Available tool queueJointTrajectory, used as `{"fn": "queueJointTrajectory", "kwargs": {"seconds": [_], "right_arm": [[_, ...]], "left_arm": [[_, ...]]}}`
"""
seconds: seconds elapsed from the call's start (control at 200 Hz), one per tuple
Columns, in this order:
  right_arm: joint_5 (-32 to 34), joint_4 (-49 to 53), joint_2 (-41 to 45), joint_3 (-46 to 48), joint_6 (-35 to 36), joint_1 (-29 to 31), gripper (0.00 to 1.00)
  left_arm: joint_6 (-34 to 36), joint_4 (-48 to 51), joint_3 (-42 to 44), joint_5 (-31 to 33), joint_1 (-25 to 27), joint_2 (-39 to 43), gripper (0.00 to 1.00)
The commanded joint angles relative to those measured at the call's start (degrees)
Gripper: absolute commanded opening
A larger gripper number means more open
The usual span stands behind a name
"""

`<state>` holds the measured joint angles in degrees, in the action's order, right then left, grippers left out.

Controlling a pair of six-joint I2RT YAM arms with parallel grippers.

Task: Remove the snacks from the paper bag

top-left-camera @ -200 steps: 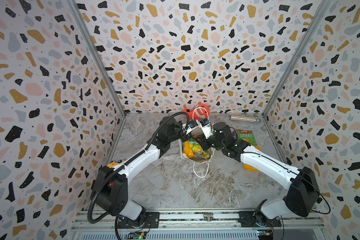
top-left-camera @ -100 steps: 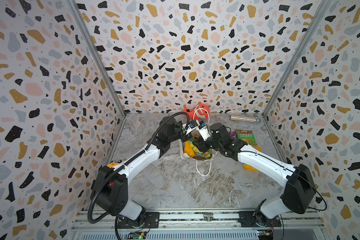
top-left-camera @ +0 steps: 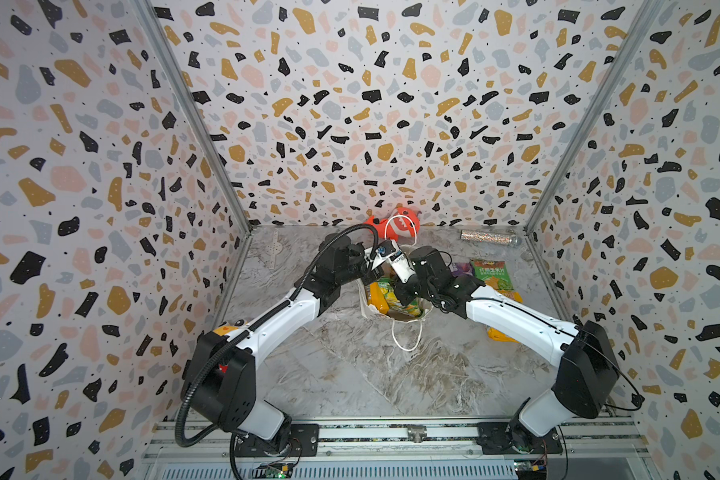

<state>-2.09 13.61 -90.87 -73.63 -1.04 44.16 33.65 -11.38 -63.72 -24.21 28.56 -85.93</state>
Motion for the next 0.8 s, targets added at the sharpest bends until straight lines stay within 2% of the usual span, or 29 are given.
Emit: {"fn": "queueJointTrajectory", "kwargs": {"seconds": [0.0, 0.045, 0.275, 0.626, 0.796], "right_arm": [[0.78, 1.03, 0.35, -2.61, 1.04, 0.75, 0.03], [0.76, 1.10, 0.50, -3.00, 0.97, 0.78, 0.00], [-0.85, 0.59, 4.01, -3.16, 0.43, 0.92, 0.00], [-1.91, -2.67, 15.98, -0.37, -1.83, 0.93, 0.00], [-2.94, -6.67, 21.37, 1.71, -3.15, 0.66, 0.00]], "left_arm": [[-0.32, -4.52, 0.03, -1.55, 0.54, 1.96, 0.00], [-0.34, -4.53, 0.05, -1.42, 0.54, 2.00, 0.00], [-1.47, -4.91, 0.02, 2.61, 0.54, 2.17, 0.00], [-4.72, -7.35, 0.90, 12.92, 0.54, 3.28, 0.00], [-5.68, -8.40, 1.41, 14.57, 0.54, 3.75, 0.00]]}}
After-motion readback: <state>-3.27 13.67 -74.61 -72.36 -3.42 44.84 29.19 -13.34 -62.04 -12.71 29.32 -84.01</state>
